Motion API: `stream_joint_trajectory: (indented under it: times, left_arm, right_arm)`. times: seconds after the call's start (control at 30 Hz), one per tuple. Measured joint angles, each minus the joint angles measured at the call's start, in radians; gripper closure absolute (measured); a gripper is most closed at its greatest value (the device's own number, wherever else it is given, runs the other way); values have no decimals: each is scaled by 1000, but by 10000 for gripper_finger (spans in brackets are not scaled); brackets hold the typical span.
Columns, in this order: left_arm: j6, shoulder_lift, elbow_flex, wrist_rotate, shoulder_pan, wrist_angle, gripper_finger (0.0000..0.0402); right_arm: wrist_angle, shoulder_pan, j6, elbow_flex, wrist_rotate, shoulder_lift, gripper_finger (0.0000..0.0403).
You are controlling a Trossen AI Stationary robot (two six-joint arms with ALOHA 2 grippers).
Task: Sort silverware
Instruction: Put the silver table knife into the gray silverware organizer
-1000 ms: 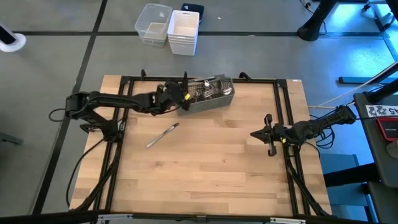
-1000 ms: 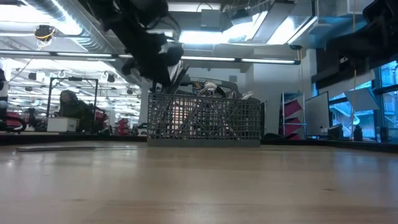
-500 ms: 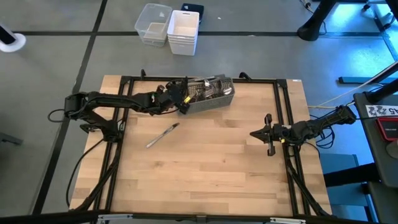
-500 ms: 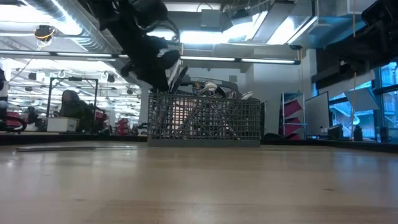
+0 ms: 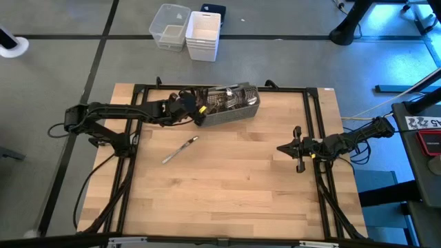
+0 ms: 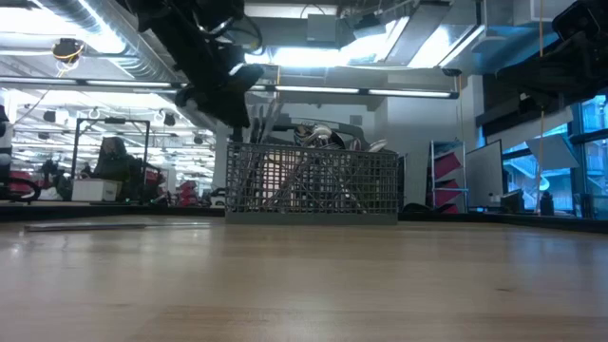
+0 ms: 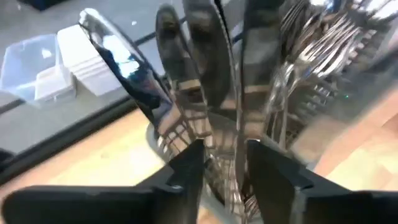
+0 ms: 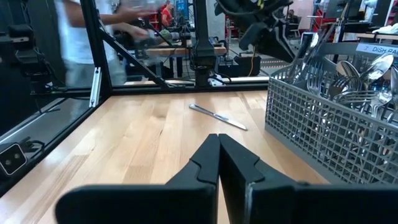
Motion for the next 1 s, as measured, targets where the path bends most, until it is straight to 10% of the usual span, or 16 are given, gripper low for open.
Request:
stream_joint_trajectory:
  times: [0.27, 0.6, 1.0]
  left_arm:
    - [-131, -54, 0, 73, 0, -27, 240]
    - [-201, -144, 0, 477, -46, -139, 249]
    - [-374, -139, 0, 416, -250, -480, 247]
  right_arm:
    - [0, 0, 0, 0, -1, 0, 393]
    - [-8, 0, 23, 0, -7, 0, 393]
    - [-133, 0, 20, 75, 35, -4, 393]
